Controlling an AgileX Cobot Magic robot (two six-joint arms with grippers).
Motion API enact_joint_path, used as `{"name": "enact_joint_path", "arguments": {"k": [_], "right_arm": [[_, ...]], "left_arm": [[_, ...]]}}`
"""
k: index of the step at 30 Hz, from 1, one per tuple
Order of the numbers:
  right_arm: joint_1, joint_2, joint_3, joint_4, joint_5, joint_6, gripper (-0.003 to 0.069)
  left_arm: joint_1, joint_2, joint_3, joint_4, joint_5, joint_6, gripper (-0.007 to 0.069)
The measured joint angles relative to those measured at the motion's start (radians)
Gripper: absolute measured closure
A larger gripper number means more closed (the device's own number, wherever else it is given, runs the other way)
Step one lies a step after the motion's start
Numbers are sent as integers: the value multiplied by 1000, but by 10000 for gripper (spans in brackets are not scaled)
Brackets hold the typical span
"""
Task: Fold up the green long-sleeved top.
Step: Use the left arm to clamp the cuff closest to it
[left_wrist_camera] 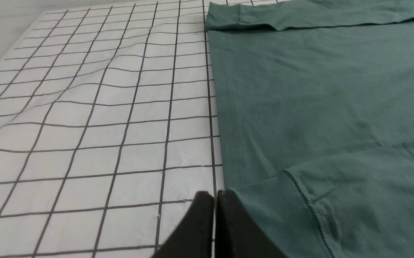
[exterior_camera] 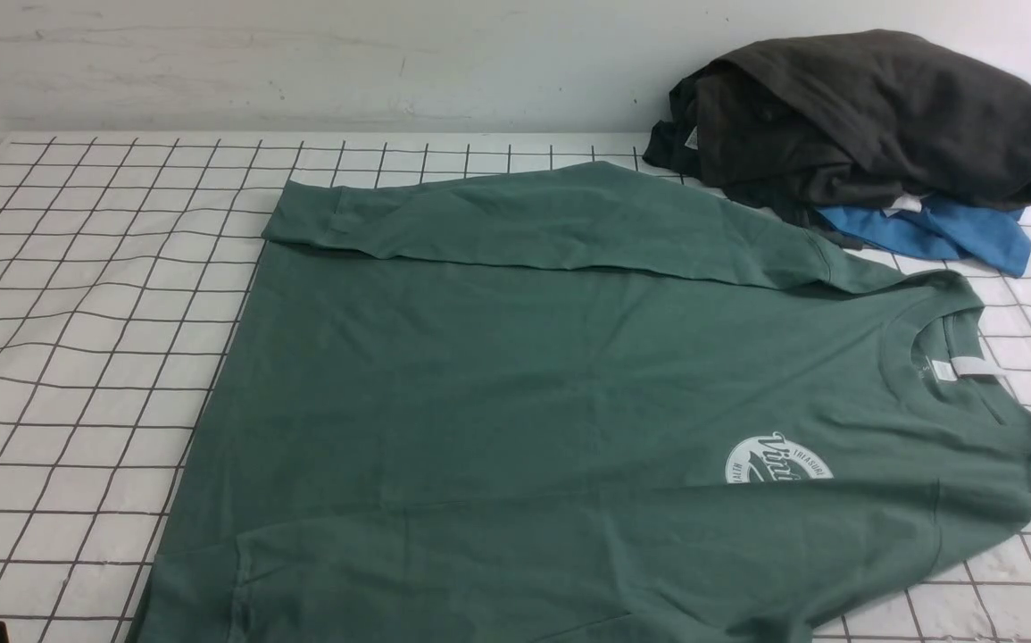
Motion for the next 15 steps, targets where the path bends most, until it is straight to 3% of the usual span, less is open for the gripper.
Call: {"name": "enact_joint_path", "arguments": {"k": [5,8,15], "right_arm": [[0,0,0,-5,0,0,673],[0,0,3,-3,-26,7,673],[0,0,7,79,-462,40,673]], "left_arm": [[0,0,0,1,-4,0,628],[0,0,4,4,-85,0,628],[0,0,4,-21,-505,1,628]]}}
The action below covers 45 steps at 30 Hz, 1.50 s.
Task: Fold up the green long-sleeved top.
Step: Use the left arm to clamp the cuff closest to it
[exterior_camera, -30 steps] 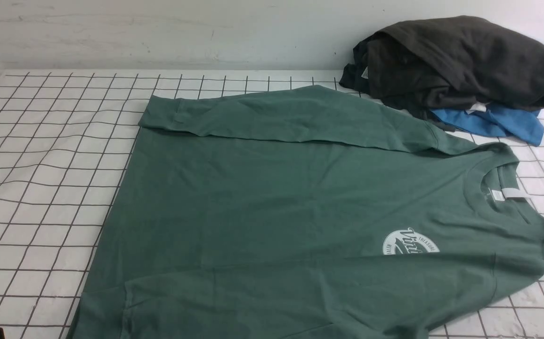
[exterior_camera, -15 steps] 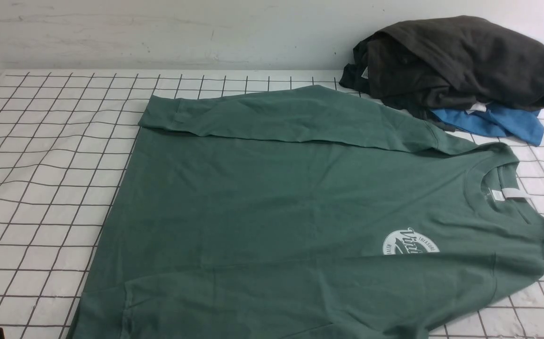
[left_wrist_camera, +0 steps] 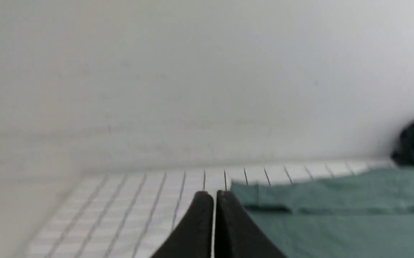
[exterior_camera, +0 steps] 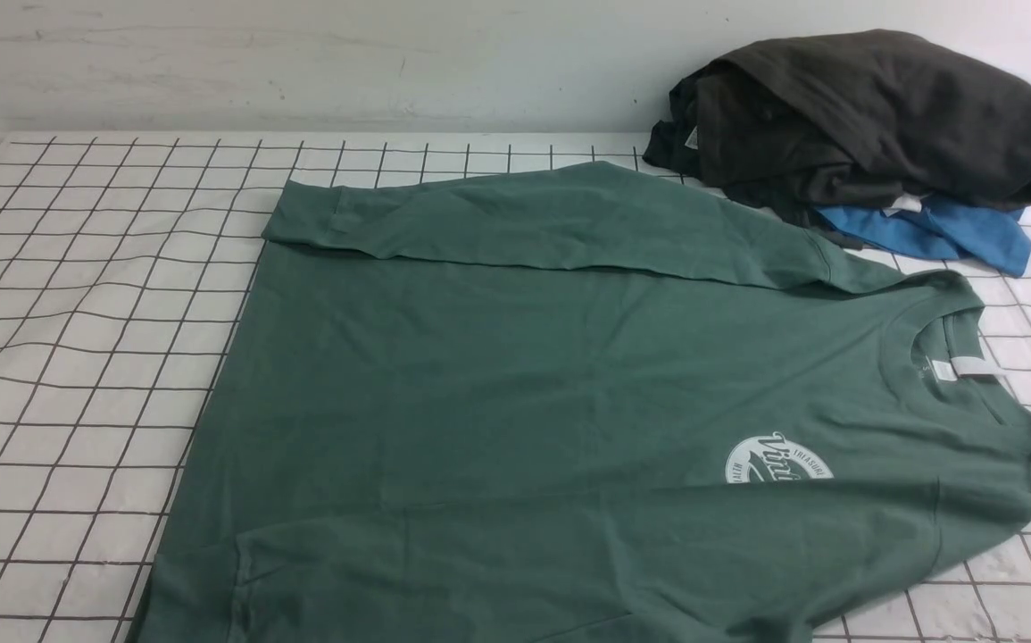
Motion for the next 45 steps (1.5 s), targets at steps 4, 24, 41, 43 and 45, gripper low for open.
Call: {"name": "enact_joint_path", "arguments": {"k": [4,24,41,43,45], "right_arm": [[0,0,0,15,-239,43,673],[0,669,-642,-158,401,0,670],[141,1222,-780,121,788,-351,669],[147,1222,-780,126,770,-361,669],[149,1223,-780,130,754,-367,669]], "left_arm": [[0,0,0,-1,-280,-23,628],[0,732,-747,40,491,-96,628],[0,1429,-786,-96,898,40,285],[0,1469,-786,-96,892,41,254],[0,1515,-786,-92,871,42,251]]}}
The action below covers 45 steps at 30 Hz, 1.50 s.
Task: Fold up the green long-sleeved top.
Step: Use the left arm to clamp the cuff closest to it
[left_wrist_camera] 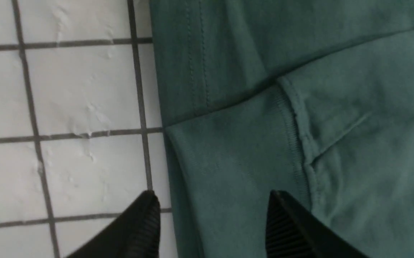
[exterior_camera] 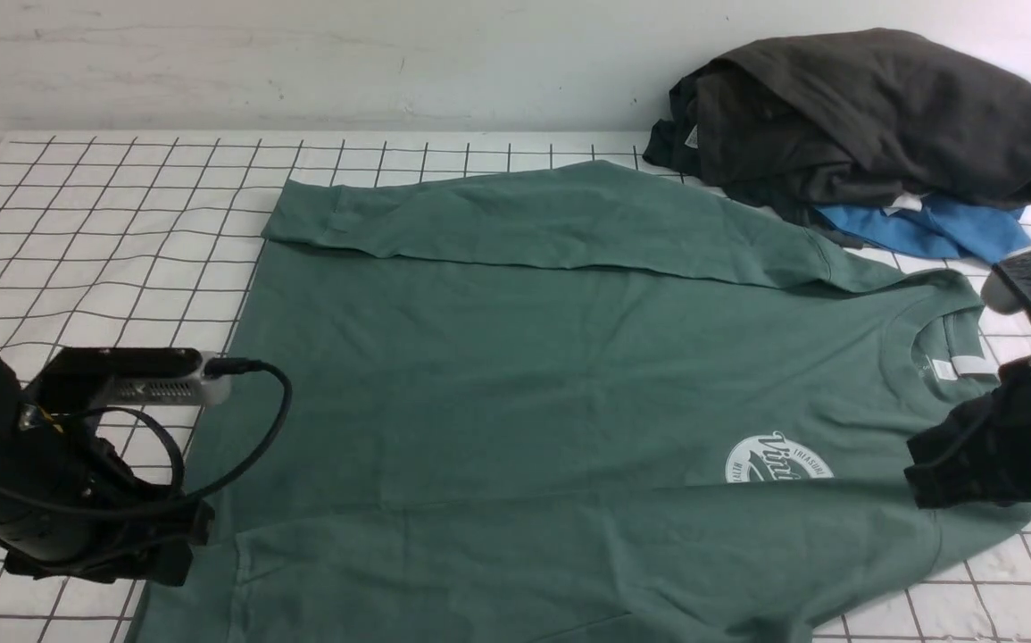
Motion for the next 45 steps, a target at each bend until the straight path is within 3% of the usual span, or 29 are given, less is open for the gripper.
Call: {"name": "enact_joint_path", "arguments": {"k": [3,9,13,19,23,30,32,36,37,40,45], "right_arm": [[0,1,0,9,-9,-3,669],[0,2,0,37,-12,-3,669],[0,2,0,40,-13,-3,669],[0,2,0,40,-15,-6,669],[0,2,0,40,-15,-6,669],[0,2,0,40,-15,-6,669],[0,2,0,40,-15,-6,669],[0,2,0,40,-16,-6,669],[0,2,0,40,-17,-6,669],[0,2,0,40,-18,-6,669],[0,2,0,40,-18,-6,669]], "left_arm": [[0,55,0,11,-40,0,305],[0,103,0,14,-104,1,556],[0,103,-8,14,-98,1,623],[-1,80,-81,11,18,1,627],[-1,76,-101,11,67,5,585],[-1,139,-99,11,82,9,302],[-1,152,-99,11,82,12,284],[-1,200,-99,11,79,73,359],[-1,201,-101,6,80,87,441],[-2,196,-116,3,96,87,575],[-2,139,-148,4,123,87,598]]}}
